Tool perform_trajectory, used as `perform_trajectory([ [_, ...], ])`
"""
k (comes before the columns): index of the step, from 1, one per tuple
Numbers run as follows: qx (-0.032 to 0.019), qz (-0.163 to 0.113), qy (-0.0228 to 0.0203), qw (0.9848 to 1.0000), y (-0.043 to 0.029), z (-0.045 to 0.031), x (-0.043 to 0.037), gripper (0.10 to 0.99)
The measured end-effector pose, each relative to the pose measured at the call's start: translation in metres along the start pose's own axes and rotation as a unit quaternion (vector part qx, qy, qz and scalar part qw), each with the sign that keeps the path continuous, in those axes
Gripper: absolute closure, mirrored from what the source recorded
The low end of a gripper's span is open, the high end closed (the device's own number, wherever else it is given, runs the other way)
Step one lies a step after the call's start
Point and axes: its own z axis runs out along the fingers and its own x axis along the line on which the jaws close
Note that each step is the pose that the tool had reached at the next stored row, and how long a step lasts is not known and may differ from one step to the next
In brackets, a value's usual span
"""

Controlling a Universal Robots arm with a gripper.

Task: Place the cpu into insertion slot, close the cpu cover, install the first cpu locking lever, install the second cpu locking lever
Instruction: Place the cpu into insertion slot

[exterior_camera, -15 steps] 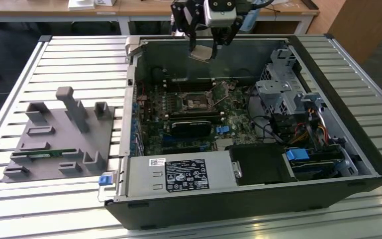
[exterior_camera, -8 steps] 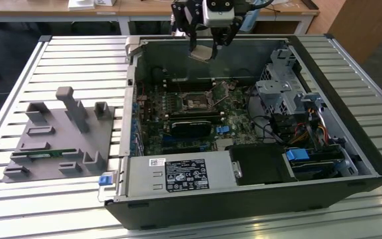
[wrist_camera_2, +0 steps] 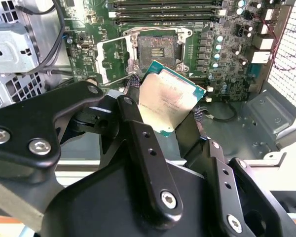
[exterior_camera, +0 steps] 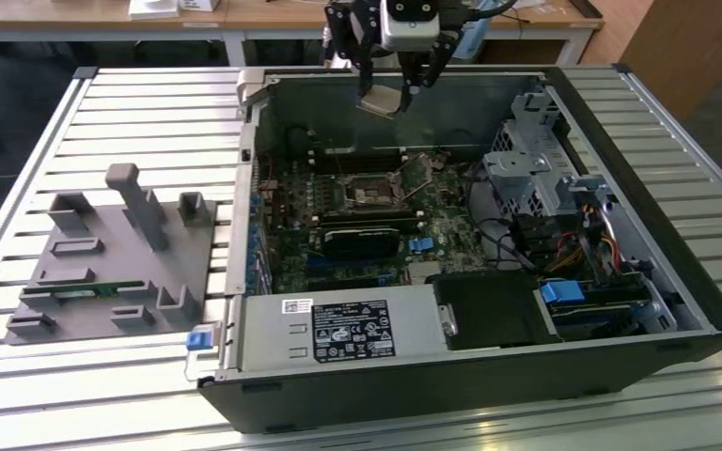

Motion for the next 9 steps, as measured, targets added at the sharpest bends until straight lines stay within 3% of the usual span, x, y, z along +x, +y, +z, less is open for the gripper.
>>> perform_trajectory([
  [9,-0.0004,0.019,-0.0017,0.9998,0.0,0.0,0.0,0.549],
])
